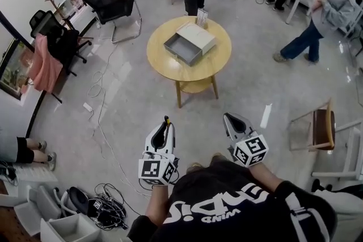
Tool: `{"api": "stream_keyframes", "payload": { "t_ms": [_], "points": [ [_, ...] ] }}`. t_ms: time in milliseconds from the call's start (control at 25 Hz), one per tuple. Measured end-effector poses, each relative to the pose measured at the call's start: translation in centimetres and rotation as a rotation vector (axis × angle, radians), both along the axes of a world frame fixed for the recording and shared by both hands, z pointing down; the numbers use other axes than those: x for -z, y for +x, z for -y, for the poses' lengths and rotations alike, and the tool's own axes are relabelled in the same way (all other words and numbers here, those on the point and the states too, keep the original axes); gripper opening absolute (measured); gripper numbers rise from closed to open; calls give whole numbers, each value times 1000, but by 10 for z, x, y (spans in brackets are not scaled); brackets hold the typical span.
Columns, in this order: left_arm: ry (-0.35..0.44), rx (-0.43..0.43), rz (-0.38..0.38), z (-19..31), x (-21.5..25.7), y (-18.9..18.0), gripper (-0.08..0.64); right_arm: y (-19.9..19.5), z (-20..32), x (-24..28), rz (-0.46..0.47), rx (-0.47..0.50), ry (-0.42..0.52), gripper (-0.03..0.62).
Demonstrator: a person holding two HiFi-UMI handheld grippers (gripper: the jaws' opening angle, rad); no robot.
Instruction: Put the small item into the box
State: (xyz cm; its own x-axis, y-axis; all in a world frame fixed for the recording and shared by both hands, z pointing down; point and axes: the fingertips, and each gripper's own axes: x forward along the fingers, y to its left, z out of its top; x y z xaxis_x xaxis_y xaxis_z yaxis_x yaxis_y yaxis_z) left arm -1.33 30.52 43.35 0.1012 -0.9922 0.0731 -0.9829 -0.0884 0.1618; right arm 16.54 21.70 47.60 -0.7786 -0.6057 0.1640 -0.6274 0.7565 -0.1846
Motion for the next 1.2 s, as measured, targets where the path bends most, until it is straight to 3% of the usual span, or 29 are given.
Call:
{"api": "stream_keyframes", "payload": {
  "t_ms": [600, 1200],
  "points": [
    [8, -67, 5, 29, -8, -26, 71, -22, 17, -7, 6, -56, 15, 4],
    [17, -103, 12, 145, -14, -51, 71, -44, 126, -23, 19, -93, 7, 3]
  ]
}}
